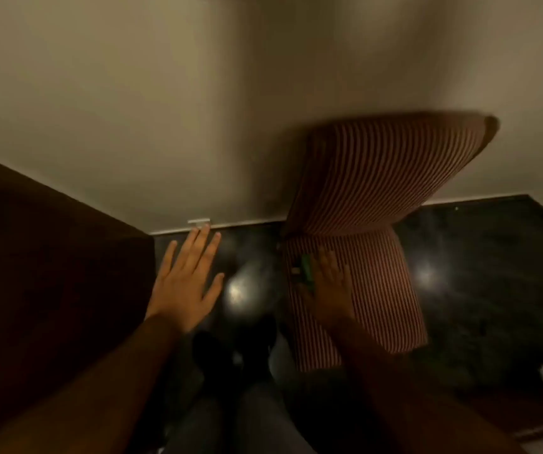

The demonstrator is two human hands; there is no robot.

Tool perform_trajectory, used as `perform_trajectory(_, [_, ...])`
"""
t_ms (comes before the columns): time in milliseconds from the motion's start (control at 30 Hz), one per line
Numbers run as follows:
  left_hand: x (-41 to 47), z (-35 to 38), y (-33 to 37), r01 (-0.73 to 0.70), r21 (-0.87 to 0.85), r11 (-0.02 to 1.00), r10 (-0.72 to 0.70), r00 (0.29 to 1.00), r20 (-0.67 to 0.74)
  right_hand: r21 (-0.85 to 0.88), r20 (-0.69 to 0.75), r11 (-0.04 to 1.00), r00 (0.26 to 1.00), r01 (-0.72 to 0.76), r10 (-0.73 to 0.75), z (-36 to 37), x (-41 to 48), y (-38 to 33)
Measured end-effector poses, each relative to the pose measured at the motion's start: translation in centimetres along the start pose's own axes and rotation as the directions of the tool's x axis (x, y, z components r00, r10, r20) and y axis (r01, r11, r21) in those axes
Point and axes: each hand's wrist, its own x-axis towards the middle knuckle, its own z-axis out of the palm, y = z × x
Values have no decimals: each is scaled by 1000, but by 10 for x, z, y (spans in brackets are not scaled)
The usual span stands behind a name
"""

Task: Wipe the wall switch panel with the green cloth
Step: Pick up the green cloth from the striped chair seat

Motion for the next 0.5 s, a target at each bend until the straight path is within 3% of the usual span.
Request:
perform_trajectory(133, [-5,50,0,54,42,998,-58,991,116,-139,189,981,969,-133,158,45,24,31])
perform_trajectory(233, [-15,84,3,80,37,996,-85,983,162,-223,292,971,945,-82,147,77,40,48])
perform_trajectory(333, [-22,103,2,99,38,994,-104,977,188,-267,290,963,949,-43,123,92,60,60])
perform_trajectory(500, [-35,120,2,112,44,993,-120,955,273,-161,209,987,978,17,17,98,80,79])
